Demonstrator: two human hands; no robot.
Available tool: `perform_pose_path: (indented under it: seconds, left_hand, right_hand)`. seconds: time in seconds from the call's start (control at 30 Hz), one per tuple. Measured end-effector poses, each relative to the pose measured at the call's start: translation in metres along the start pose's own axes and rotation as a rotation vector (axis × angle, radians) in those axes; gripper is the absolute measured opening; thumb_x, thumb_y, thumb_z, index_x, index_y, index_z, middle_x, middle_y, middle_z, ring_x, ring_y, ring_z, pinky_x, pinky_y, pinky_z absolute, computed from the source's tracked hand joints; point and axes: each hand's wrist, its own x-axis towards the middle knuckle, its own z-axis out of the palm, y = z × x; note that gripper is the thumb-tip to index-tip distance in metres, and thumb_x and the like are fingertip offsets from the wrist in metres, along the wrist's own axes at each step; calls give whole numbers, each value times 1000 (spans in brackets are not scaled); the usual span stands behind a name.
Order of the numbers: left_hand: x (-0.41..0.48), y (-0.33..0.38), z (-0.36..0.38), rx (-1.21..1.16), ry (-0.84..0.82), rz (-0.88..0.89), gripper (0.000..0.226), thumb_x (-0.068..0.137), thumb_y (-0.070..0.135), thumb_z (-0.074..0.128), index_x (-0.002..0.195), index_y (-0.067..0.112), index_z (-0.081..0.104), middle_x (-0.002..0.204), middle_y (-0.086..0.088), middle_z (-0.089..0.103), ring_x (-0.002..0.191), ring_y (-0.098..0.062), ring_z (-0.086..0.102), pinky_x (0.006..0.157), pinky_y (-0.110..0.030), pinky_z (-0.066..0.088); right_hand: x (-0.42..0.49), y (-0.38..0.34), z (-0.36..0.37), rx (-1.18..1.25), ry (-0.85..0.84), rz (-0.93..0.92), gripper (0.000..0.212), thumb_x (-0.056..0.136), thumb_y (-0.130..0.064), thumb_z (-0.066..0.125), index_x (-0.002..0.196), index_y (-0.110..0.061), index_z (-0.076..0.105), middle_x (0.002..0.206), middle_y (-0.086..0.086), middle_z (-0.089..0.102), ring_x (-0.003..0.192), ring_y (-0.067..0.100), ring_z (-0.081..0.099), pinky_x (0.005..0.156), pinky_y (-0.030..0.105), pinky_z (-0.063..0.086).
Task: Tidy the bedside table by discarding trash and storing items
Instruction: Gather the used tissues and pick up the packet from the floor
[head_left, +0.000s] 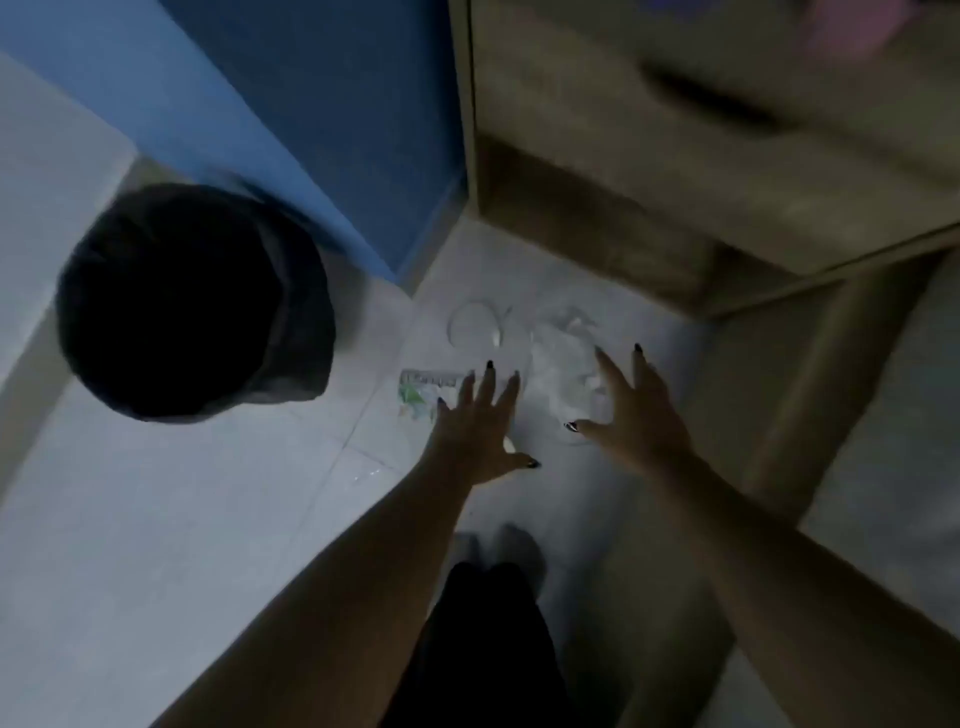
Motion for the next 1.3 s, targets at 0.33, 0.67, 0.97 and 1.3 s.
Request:
perform_pose_path:
  seconds: [0.33, 0.67, 0.97, 1.3]
  left_hand:
    - [74, -57, 154, 240, -36, 108, 118, 70, 52, 74, 151, 23, -6, 160, -11, -14, 146, -38, 4, 108, -62, 32]
    - [53, -64, 124, 191, -30, 98, 82, 79, 36, 66, 146, 16, 24, 144, -12, 32, 125, -33, 39, 84, -45, 54]
    - [-45, 54, -89, 151, 130, 178, 79, 83, 44, 60, 147, 23, 18, 147, -3, 27, 131, -25, 32, 96, -39, 48]
    - [-42, 159, -337, 69, 589, 348, 90, 66, 47, 76, 138, 25, 27, 137, -10, 48, 119, -29, 51, 81, -41, 57]
  right_hand:
    - [105, 59, 165, -136, 93, -110, 100, 80, -24, 74, 151, -39, 5, 161, 4, -15, 146, 37, 5, 99, 46, 46]
    - [84, 54, 168, -91, 112, -73, 30, 85, 4, 54, 112, -5, 62, 114, 18, 57, 106, 33, 54, 88, 37, 48]
    - [-43, -19, -82, -50, 207, -25, 22, 71, -2, 70, 93, -7, 69, 93, 15, 64, 89, 35, 63, 73, 38, 54]
    - [-69, -81, -367, 93, 711, -92, 31, 72, 8, 63, 102, -2, 67, 102, 20, 62, 90, 38, 62, 77, 35, 50]
